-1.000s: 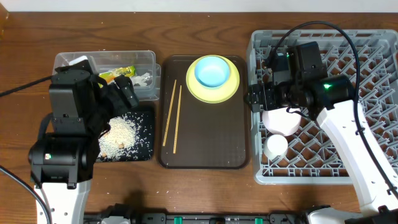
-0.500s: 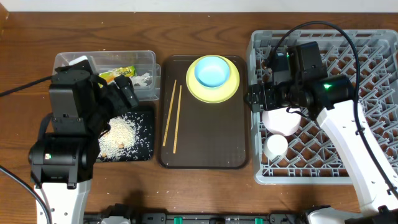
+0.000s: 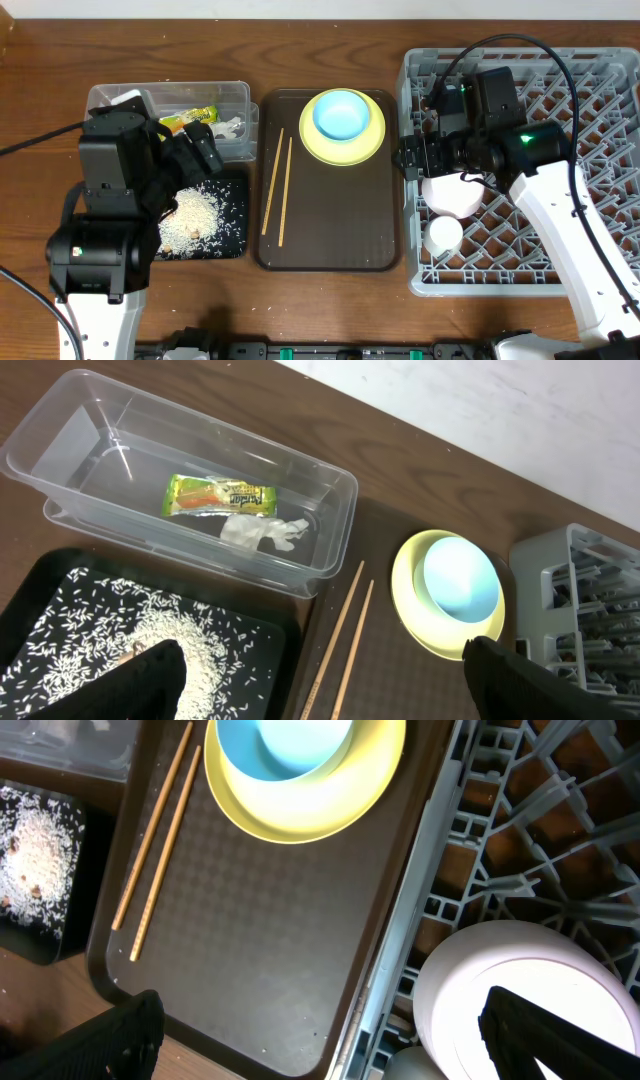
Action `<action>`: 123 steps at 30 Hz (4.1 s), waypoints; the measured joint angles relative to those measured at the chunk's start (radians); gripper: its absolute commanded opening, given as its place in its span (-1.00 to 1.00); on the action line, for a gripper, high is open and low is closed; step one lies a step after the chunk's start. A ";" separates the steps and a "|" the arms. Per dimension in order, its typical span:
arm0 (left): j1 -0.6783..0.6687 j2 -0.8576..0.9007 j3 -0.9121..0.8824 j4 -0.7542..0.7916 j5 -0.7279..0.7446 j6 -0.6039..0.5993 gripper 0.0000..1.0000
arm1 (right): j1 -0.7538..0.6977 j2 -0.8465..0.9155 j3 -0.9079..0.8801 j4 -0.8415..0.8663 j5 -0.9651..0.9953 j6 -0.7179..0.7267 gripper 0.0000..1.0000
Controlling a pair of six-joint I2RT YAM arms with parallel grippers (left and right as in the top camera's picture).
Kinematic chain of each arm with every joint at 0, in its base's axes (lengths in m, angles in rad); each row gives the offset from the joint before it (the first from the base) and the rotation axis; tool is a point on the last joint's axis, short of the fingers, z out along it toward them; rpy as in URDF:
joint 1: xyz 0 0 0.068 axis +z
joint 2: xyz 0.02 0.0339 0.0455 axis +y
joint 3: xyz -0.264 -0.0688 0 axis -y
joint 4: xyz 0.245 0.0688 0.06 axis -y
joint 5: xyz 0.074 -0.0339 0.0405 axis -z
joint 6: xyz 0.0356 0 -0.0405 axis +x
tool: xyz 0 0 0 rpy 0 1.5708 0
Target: Sort waste into correct bins and load items into the dishwasher rack
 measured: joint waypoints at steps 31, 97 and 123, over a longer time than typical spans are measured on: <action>0.000 0.000 0.000 0.000 0.000 0.000 0.82 | 0.000 0.000 0.000 0.000 0.000 0.000 0.99; 0.000 0.000 0.000 0.000 0.000 0.000 0.83 | 0.352 0.296 0.150 0.462 0.176 -0.059 0.43; 0.000 0.000 0.000 0.000 0.000 0.000 0.82 | 0.362 0.616 0.150 0.549 0.328 -0.177 -0.60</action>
